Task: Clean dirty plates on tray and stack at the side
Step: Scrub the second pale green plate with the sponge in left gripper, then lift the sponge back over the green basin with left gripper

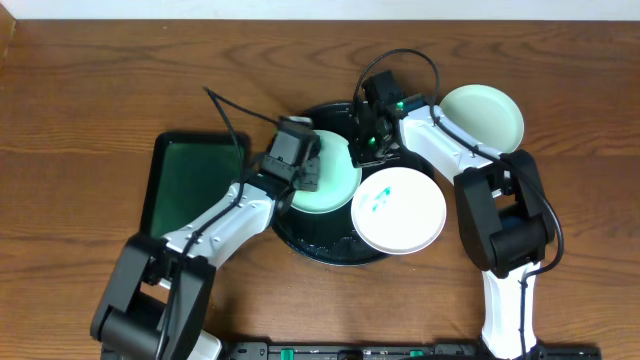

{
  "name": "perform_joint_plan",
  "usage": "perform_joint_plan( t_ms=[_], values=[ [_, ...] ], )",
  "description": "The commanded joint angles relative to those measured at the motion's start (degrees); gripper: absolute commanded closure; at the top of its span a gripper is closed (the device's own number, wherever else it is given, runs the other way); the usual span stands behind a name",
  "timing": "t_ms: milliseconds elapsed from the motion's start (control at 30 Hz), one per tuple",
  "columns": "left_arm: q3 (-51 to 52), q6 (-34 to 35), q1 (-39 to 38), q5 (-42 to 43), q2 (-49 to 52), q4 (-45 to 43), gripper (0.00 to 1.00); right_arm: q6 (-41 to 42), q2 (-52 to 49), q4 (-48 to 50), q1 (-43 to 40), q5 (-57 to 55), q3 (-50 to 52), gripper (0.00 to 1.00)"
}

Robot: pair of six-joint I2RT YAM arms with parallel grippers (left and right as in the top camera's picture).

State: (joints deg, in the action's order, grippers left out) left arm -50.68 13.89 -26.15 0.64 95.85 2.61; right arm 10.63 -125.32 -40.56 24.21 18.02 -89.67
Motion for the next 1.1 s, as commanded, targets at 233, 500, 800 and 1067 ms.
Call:
perform_joint_plan(
  t_ms=[233,500,800,1067],
  values=[
    [0.7,1.3,0.8,2.4,8.4,-2.6,0.93,-1.1,-3.3,-1.1,0.2,-4.7,0.6,0.99],
    [0.7,-3.1,1.6,-32.2,8.2,3.2,0.93,-3.0,-3.2,-1.2,0.2,-4.4,0.6,0.99],
    [0.7,-3.1,1.5,-33.8,3.2,1.6,0.93,-3.7,-2.6,-1.0,0.4,-4.5,0.3,0.99],
    [0.7,1.7,2.3,-15.3,-12.8,1.7,0.93,-7.8,3.9,-3.2,1.6,-12.1,-4.5,0.99]
  ],
)
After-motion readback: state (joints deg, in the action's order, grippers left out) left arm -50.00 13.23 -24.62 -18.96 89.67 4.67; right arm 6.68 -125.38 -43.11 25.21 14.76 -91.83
